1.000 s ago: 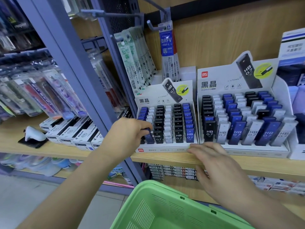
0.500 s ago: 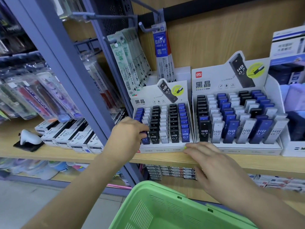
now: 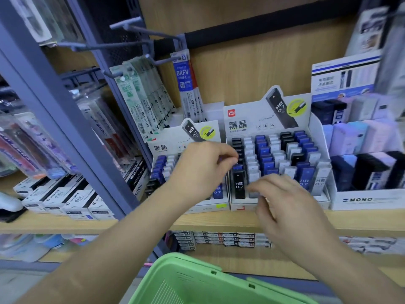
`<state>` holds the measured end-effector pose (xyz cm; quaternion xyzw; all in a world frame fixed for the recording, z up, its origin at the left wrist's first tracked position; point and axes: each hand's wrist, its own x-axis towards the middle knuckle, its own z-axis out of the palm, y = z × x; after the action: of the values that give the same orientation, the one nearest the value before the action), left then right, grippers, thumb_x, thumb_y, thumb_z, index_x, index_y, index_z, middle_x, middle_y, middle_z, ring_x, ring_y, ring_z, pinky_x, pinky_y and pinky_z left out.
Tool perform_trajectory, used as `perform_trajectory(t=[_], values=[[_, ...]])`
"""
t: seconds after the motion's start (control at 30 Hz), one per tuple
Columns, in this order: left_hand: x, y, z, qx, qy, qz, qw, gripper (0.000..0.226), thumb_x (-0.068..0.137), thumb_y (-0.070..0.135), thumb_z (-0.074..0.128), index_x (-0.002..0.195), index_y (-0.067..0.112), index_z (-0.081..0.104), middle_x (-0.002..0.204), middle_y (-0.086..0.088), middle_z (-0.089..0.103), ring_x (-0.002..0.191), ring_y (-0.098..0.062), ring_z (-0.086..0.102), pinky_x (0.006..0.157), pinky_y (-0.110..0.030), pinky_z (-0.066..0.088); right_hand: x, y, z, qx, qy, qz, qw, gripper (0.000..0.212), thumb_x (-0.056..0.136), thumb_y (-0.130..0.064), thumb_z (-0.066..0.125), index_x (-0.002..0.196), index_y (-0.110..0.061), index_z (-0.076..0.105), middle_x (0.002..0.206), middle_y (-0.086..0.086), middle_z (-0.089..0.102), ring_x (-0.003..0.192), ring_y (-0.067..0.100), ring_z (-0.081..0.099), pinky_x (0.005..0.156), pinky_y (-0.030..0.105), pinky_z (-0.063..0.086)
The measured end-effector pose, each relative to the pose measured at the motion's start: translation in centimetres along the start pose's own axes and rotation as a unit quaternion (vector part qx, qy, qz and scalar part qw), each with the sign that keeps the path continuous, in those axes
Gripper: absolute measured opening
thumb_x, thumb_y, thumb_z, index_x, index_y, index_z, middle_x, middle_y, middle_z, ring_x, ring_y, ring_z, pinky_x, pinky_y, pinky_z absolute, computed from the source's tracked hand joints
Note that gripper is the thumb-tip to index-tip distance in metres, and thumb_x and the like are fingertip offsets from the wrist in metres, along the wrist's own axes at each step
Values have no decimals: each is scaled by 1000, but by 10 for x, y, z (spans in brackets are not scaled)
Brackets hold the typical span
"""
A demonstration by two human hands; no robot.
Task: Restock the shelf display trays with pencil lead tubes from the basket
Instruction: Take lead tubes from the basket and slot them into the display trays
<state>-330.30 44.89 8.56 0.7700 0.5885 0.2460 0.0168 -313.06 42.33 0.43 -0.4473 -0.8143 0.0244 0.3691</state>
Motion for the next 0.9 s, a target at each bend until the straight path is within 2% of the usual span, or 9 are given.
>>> perform_trajectory(t=[0.1,0.17,0.33,0.5,0.6,0.67,0.73,0.8,0.9], values=[[14,5,13,41,-36,16,998,15,90,28,63,98,23,75,92,8,71,84,-11,62,81,-29,50,5,16,-16,-8,83,35,996,23,79,1,64,96,-13,70,89,-3,62,83,21,55,70,30,46],[19,4,16,56,-36,10,998,13,89,27,65,97,23,74,92,8,70,80,-10,58,79,-26,48,8,31,-25,-3,118,78,990,24,81,3,63,98,-12,71,92,-2,61,89,21,54,75,26,40],[29,2,11,66,-76,-19,995,13,88,22,67,98,23,75,92,10,72,77,-6,58,72,-19,43,15,59,-40,62,131,186,972,30,83,2,58,101,-19,70,93,-6,55,96,19,52,78,21,31],[31,3,9,128,-110,25,985,14,92,23,61,100,22,72,100,7,68,91,-14,60,79,-26,45,20,62,-45,100,136,198,966,32,83,2,58,102,-20,70,91,-10,54,88,16,53,76,20,32],[29,0,11,170,-139,58,974,13,97,23,51,101,18,62,103,2,58,93,-17,55,80,-30,44,24,57,-43,130,126,185,966,33,83,3,58,102,-20,71,89,-20,52,84,6,52,76,18,36],[27,-4,11,178,-141,71,971,13,100,24,46,103,18,56,101,2,57,92,-18,55,75,-29,42,27,48,-38,134,107,153,973,30,85,-1,59,104,-22,71,93,-20,56,96,12,55,84,20,39],[23,-6,11,171,-131,74,974,15,101,24,42,108,18,53,99,4,57,87,-17,54,70,-28,38,31,38,-30,105,87,108,985,25,88,-12,59,106,-23,71,99,-12,63,103,17,54,89,31,41],[18,-8,14,154,-117,71,979,17,101,24,41,111,17,53,98,5,59,86,-16,54,68,-25,34,35,28,-19,46,67,71,994,24,85,-24,57,104,-25,71,100,-9,65,100,20,56,80,40,42],[14,-12,20,92,-92,50,990,15,100,24,44,109,18,54,95,5,62,82,-14,57,69,-26,39,41,20,-2,-49,44,25,998,20,79,-30,67,97,-25,73,93,-8,66,90,23,60,70,36,35]])
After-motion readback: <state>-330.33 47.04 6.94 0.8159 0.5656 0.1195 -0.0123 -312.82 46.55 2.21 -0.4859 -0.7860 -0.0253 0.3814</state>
